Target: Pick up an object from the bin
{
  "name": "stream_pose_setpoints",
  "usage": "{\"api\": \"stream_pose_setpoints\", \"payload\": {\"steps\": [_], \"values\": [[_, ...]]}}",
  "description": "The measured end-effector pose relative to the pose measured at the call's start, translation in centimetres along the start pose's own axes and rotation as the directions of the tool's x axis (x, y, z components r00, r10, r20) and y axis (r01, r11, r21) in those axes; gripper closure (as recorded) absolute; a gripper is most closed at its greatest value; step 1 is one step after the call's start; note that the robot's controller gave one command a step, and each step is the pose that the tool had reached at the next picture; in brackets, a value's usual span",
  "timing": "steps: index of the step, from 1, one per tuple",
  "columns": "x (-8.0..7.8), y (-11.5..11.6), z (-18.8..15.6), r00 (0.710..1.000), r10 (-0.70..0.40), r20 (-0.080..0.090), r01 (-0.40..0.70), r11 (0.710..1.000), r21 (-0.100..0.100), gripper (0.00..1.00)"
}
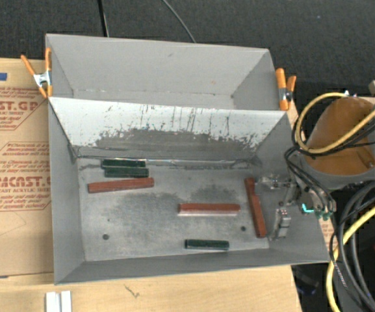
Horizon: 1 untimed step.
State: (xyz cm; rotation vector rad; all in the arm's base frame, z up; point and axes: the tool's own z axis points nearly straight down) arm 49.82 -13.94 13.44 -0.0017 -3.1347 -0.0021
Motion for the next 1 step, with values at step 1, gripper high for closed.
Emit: {"api": "stream_pose_setpoints", "payload": {"steps": [1], "values": [[-0.21,0.03,-0.37,1.0,-0.001,0.007,0.001,1.0,0.002,0.0]]}}
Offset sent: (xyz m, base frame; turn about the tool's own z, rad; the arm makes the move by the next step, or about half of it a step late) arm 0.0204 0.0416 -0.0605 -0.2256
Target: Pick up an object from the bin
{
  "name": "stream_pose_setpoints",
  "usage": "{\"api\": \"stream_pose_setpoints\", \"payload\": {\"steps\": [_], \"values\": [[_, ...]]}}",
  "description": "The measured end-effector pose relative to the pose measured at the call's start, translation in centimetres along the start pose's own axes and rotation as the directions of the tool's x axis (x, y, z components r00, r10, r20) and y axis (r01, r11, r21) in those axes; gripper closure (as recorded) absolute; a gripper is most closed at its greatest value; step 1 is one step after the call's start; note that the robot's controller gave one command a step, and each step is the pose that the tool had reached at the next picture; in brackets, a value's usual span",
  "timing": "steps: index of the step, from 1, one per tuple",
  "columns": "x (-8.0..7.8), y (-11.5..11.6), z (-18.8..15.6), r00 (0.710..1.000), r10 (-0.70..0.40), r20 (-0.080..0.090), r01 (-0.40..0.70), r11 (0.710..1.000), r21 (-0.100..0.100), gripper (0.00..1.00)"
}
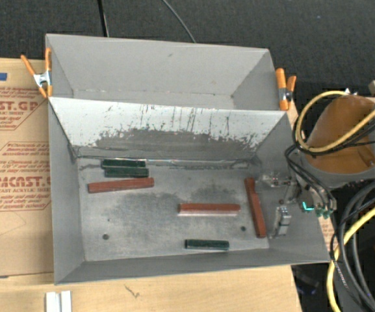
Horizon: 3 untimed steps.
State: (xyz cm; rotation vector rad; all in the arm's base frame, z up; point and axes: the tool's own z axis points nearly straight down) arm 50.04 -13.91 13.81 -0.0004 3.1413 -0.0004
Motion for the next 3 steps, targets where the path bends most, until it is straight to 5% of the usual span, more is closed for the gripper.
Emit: {"api": "stream_pose_setpoints", "payload": {"steps": [1,2,3], "values": [[-0.6,0.9,1.5,0.998,-0.06,0.006,0.06,0.998,0.004,0.0],[-4.6,10.8,6.8,0.981,-0.196,0.002,0.196,0.981,-0.002,1.0],[-4.6,10.8,6.8,0.981,-0.196,0.002,0.196,0.981,-0.001,1.0]]}}
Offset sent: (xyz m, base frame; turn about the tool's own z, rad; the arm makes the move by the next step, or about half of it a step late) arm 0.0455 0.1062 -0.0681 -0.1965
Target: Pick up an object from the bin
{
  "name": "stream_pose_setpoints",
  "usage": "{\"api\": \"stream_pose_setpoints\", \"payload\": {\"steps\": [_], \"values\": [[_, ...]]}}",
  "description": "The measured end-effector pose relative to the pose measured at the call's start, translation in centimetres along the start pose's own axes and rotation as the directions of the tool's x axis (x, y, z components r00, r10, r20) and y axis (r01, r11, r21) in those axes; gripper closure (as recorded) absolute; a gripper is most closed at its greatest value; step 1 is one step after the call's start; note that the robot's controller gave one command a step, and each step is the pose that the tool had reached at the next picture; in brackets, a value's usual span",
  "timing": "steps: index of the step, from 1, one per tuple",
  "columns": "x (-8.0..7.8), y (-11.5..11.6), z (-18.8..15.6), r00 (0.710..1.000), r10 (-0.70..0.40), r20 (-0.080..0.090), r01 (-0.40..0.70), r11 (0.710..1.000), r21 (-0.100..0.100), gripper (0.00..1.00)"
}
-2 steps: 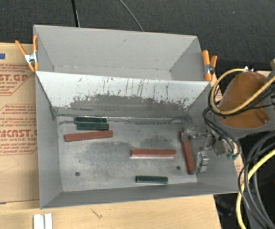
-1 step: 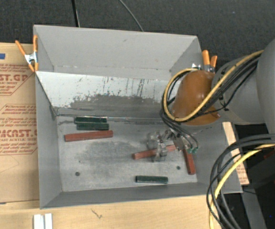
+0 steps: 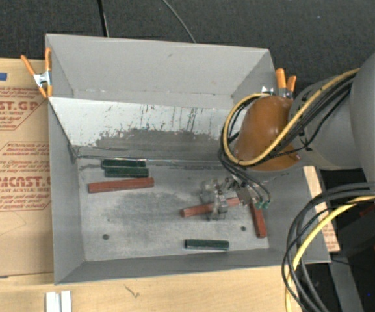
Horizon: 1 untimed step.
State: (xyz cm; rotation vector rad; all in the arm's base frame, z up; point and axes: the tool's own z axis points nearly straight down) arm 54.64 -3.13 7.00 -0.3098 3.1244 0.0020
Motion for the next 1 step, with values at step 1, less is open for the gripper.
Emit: {"api": "stream_pose_setpoints", "payload": {"steps": [1], "values": [[-0.16,0.0,-16.33,0.999,0.034,0.006,-0.034,0.999,0.003,1.0]]}}
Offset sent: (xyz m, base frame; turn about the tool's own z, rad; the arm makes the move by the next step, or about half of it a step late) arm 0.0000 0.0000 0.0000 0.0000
